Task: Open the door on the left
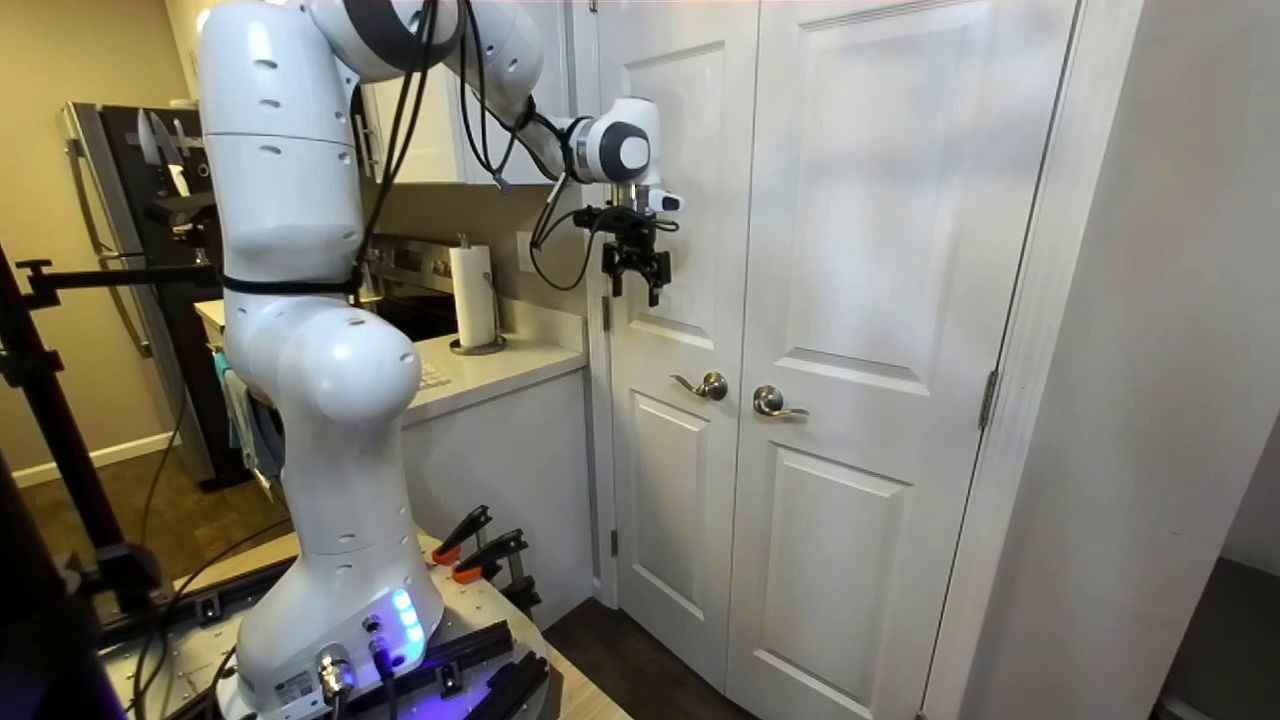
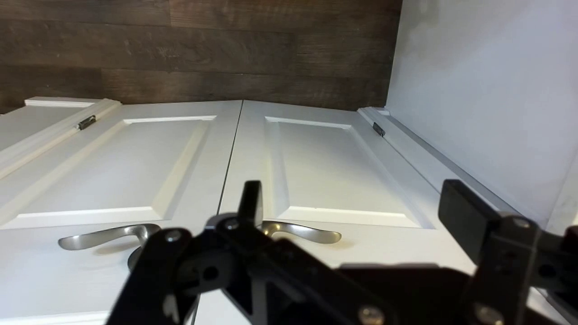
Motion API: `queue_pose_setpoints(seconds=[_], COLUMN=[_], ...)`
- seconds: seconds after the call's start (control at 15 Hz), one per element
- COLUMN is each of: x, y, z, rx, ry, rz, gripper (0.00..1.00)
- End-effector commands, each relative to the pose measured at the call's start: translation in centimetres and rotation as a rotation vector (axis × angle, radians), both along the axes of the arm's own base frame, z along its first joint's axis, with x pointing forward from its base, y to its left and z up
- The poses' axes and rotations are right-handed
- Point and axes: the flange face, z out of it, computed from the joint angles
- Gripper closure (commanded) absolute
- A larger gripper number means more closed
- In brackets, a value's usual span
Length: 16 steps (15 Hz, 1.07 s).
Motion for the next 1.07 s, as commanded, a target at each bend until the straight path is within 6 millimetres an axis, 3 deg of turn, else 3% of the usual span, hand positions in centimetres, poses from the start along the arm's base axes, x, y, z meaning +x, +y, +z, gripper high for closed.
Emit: queue_pose_setpoints(seconds=[0.0,0.53,0.73,1.0], x=[0.6,4.8,6.1,7.8], y=[-0.3,0.6,0.8,3.1], z=[0.0,-3.8,-5.3,-6.3], rx=[-0.004,0.021,0.022,0.048], ry=[0.0,-0.028,-0.033,-0.052], rz=[0.018,-0.011,-0.17,-0.391], gripper=[0.0,0.0,0.0,0.0])
